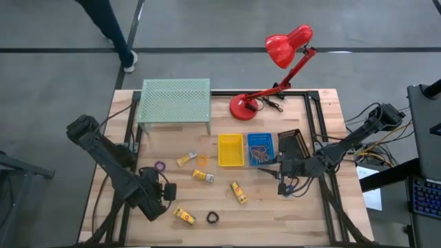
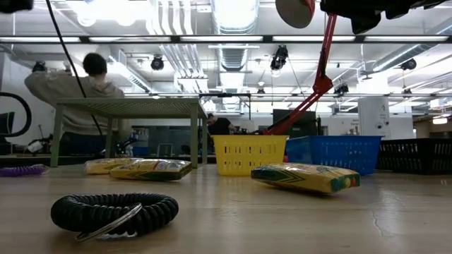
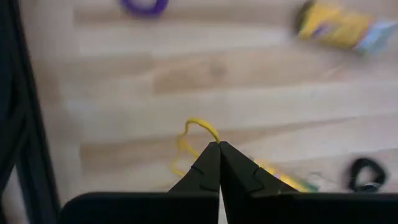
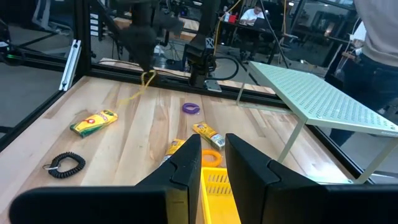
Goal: Pick & Place Office Desk Supplies
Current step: Put the yellow rubber band into the blue basket
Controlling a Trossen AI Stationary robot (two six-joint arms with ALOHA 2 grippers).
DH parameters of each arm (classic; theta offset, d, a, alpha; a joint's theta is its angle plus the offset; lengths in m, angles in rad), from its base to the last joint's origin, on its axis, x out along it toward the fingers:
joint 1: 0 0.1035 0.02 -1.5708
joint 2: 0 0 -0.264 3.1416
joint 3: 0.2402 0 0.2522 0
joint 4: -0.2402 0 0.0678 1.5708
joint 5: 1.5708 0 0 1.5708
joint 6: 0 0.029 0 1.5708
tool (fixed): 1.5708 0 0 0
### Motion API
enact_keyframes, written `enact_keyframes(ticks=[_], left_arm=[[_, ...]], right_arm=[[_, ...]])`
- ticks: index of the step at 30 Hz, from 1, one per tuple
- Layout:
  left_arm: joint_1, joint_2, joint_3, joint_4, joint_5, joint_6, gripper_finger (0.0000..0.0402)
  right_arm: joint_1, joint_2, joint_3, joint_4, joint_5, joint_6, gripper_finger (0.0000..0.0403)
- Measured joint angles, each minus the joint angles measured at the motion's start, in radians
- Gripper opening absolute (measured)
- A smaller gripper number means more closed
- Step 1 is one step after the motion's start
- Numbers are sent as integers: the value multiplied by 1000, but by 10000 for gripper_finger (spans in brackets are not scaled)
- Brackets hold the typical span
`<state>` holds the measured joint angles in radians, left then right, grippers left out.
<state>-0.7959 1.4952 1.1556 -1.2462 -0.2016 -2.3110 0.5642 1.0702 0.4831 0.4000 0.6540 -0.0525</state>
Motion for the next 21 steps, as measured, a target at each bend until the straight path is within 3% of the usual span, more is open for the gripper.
enact_keyframes(ticks=[7, 21], left_arm=[[0, 0, 58, -125, -273, 89, 2], [13, 0, 50, -114, -858, 423, 2]], right_arm=[[0, 0, 0, 0, 0, 0, 68], [0, 0, 0, 0, 0, 0, 68]])
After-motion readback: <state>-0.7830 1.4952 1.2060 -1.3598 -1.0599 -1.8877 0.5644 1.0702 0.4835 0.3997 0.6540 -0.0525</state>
